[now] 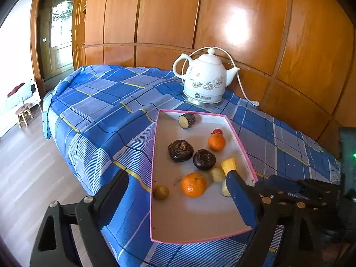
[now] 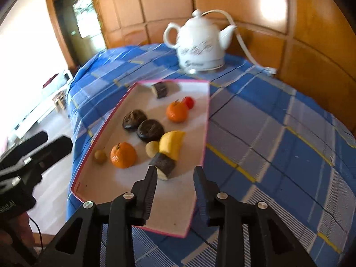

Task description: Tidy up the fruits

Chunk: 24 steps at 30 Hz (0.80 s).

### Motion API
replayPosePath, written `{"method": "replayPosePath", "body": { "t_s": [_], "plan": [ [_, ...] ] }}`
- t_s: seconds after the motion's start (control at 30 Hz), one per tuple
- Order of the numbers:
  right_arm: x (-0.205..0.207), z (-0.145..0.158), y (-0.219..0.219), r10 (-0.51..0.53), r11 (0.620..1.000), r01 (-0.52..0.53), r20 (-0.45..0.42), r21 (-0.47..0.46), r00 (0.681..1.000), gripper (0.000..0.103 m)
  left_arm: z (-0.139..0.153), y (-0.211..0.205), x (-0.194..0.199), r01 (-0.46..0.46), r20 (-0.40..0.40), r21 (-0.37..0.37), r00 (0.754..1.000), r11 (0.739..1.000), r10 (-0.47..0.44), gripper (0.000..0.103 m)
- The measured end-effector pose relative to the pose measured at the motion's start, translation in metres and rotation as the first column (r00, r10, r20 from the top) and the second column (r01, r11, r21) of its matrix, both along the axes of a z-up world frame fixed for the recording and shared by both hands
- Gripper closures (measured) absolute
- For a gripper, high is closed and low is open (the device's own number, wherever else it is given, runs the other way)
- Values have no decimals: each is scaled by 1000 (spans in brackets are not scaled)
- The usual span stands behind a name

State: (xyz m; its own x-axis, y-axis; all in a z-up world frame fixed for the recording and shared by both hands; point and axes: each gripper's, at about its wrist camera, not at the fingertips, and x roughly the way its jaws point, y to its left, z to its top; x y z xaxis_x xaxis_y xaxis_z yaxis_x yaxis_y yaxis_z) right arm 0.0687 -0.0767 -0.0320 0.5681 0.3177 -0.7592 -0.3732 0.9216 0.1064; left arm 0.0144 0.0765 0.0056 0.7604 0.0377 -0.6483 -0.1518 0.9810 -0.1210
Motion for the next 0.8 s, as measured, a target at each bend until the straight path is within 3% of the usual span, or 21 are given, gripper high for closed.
{"method": "replayPosePath", "body": {
  "t_s": [0.27, 0.43, 0.8],
  "plan": [
    [-23, 8, -19, -116, 993, 116, 57, -11, 992, 66, 0, -16, -15, 9, 31, 34, 999, 999, -10, 0],
    [-38, 6, -25, -155, 987, 158, 86, -31, 984, 59, -2, -20, -21, 9, 34, 42, 999, 999, -11, 0],
    [-45, 13, -27, -183, 981, 189, 128, -33, 975, 57, 8, -21, -28, -17, 85, 61, 996, 998, 12, 0]
  ]
}}
